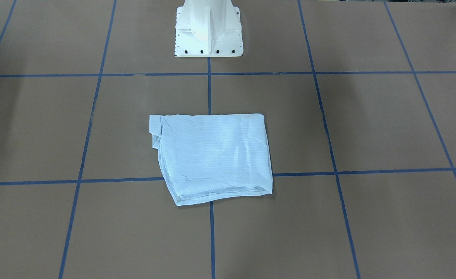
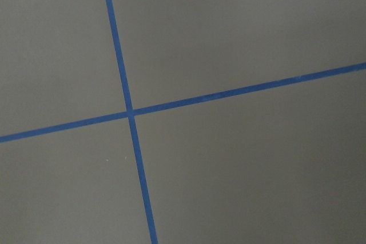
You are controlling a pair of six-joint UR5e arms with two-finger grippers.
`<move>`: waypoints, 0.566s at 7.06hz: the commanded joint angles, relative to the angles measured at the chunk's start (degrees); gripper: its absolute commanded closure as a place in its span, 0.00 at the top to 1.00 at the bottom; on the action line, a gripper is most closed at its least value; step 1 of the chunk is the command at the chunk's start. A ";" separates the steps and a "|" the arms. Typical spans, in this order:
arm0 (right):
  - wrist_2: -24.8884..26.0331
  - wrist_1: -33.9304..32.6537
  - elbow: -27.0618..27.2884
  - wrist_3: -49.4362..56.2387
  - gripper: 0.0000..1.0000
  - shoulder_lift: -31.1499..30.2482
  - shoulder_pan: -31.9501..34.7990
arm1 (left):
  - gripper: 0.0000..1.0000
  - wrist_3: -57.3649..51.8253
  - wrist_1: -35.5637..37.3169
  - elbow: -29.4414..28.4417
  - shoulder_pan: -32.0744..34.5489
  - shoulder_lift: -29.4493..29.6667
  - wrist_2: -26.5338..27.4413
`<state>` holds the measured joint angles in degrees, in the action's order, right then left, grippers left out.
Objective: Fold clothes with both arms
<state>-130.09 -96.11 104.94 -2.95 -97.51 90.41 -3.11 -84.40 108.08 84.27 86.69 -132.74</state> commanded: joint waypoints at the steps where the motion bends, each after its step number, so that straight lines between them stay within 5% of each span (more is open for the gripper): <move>1: 1.34 0.57 -0.17 -0.13 1.00 -1.00 -0.15 | 1.00 -2.26 0.02 0.28 1.51 -1.62 -0.24; 4: 1.42 0.57 -0.43 -0.13 1.00 -1.01 -0.15 | 1.00 -5.13 -1.20 -4.28 2.38 -2.04 -0.07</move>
<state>-128.73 -95.56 104.53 -3.05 -98.50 90.27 -6.40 -84.88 105.26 85.96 85.27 -133.04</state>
